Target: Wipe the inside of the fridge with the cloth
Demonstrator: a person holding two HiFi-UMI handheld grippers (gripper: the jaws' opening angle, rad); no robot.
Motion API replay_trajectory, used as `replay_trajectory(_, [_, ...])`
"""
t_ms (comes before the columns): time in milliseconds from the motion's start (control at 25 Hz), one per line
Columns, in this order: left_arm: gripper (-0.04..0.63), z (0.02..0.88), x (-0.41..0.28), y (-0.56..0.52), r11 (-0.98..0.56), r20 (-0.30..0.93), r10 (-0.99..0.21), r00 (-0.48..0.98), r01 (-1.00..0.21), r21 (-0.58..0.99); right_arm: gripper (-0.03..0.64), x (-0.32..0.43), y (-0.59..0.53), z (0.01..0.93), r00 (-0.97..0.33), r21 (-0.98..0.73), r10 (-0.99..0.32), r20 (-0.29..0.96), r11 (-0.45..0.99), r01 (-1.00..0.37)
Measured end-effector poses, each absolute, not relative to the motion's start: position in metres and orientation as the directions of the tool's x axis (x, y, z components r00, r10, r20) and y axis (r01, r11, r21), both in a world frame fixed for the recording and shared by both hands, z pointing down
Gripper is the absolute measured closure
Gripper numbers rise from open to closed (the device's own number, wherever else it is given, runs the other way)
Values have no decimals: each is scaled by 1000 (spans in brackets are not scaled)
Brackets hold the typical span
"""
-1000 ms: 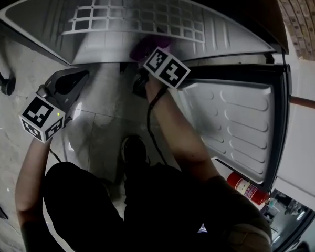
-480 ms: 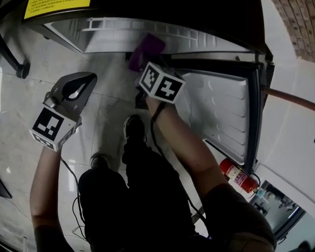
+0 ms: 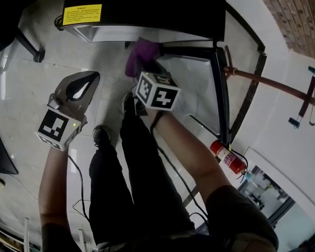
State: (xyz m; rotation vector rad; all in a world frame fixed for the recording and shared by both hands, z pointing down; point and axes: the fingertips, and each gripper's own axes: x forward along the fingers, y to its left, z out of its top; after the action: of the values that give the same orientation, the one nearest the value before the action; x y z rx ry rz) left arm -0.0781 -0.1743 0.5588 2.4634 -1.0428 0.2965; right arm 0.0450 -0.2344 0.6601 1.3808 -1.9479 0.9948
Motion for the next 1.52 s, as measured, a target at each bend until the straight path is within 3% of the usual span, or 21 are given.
replay_trajectory(760, [578, 297, -42, -111, -608, 295, -630, 718, -693, 388, 540, 69, -156, 397, -297, -305, -598, 744, 91, -948])
replay_trajectory(1520, [578, 173, -18, -22, -674, 206, -585, 785, -611, 415, 540, 89, -40, 250, -308, -376, -657, 688, 39, -926])
